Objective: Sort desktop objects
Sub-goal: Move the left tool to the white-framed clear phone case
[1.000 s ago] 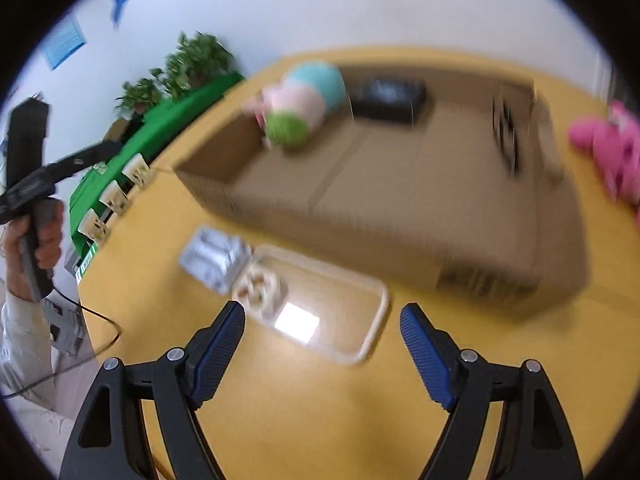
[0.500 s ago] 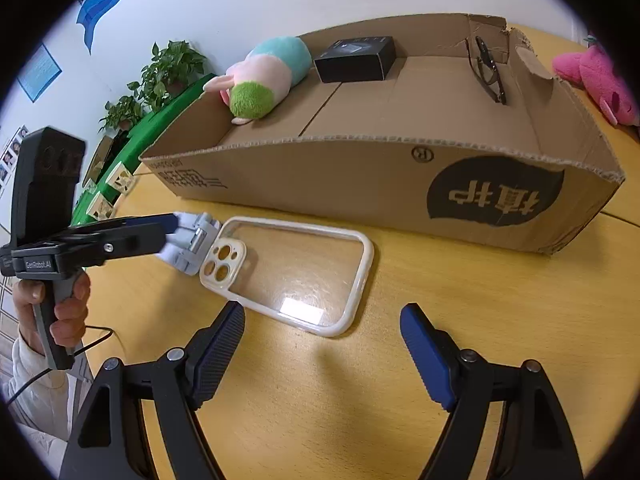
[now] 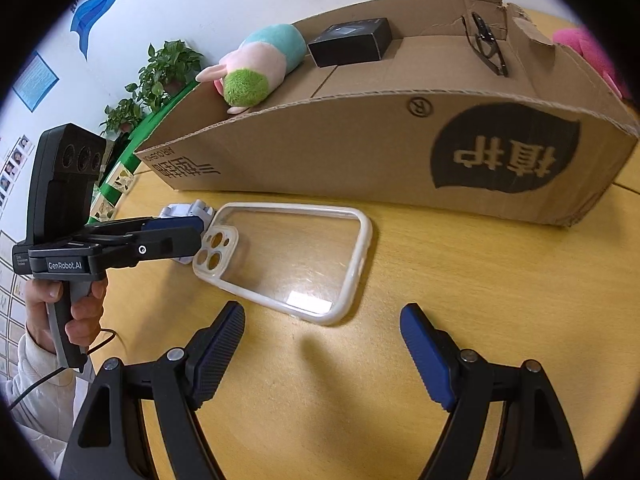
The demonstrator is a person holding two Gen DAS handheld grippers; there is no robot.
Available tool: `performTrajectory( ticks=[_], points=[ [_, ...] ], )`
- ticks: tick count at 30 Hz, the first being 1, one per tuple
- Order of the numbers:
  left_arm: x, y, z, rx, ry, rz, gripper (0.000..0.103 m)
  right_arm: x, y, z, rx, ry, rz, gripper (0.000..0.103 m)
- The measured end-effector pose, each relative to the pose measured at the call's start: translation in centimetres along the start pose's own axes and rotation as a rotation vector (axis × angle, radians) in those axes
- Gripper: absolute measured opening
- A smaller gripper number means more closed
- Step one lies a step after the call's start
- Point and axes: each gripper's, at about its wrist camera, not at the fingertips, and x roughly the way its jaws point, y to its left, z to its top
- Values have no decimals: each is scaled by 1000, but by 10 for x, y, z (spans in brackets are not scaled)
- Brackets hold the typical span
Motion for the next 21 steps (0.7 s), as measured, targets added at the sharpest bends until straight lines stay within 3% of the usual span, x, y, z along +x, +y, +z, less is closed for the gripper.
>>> performTrajectory(
  ticks=[7, 14, 21],
  points=[
    [-9, 16, 0, -4, 8, 37, 62, 6, 8, 11, -24, 5, 9, 80],
    [13, 7, 10, -47, 70, -18, 64, 19, 6, 28, -18, 5, 29, 80],
    [16, 6, 13, -69, 31, -32, 64, 22, 2, 37, -13, -10, 21, 82]
  ],
)
